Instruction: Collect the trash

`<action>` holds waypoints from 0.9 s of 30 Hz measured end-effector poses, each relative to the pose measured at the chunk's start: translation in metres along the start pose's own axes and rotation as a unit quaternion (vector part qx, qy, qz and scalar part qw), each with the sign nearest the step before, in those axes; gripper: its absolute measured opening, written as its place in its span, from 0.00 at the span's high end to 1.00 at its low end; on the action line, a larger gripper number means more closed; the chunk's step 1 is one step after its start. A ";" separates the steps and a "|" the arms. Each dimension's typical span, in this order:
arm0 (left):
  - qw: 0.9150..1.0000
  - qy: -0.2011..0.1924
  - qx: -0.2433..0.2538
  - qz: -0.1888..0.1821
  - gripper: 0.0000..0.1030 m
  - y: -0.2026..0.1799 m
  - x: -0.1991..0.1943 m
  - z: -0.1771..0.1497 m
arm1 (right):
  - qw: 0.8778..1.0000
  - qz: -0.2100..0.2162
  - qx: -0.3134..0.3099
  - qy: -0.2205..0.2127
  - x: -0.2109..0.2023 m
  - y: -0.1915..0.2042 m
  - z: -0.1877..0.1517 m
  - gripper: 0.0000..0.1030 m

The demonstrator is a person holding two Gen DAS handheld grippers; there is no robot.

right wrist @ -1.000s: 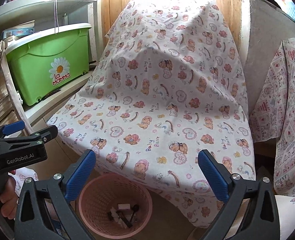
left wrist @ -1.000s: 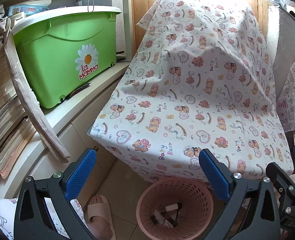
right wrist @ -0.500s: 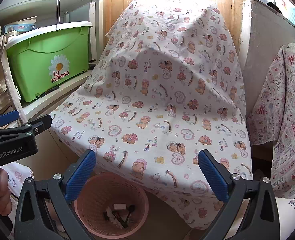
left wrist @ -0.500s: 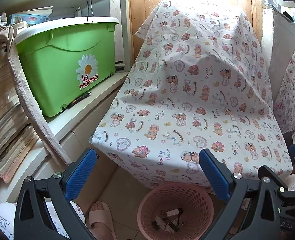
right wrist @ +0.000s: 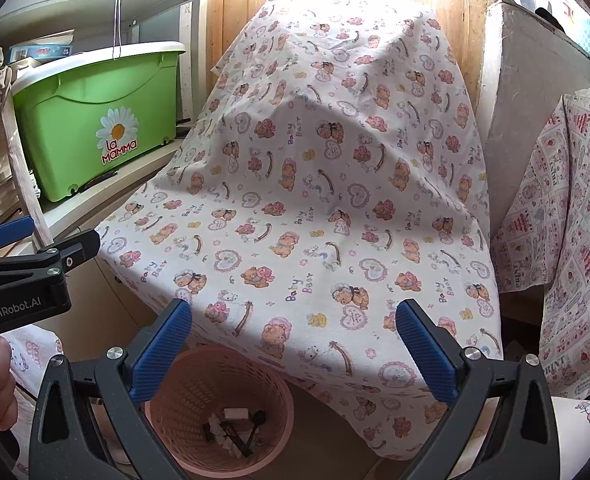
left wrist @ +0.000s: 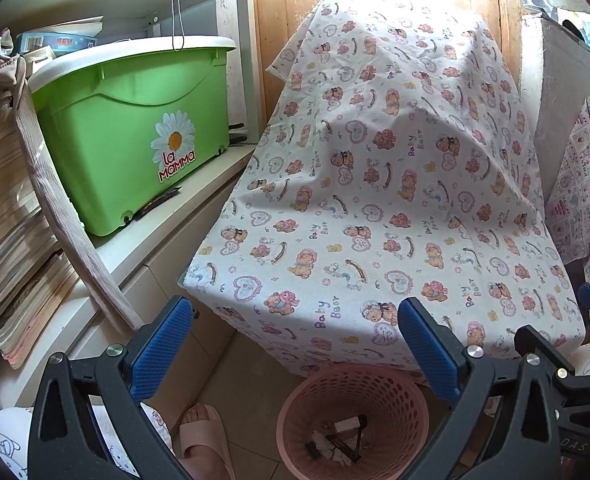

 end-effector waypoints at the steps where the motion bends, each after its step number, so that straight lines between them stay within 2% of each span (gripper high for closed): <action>1: 1.000 0.001 0.000 0.000 0.02 -0.001 0.000 0.000 | 1.000 0.000 0.000 0.000 0.000 0.000 0.000 0.00; 27: 1.000 -0.013 0.019 0.009 0.02 0.000 -0.005 0.001 | 1.000 -0.001 0.001 -0.003 -0.003 -0.002 0.002 0.00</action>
Point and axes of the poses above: each gripper's, at about its wrist camera, not at the fingertips, and x roughly the way its jaws point, y to its left, z to its top, the point moved 9 cm from there along x, roughly the way its jaws point, and after that the axes turned 6 degrees about -y, right-handed, at the moved point
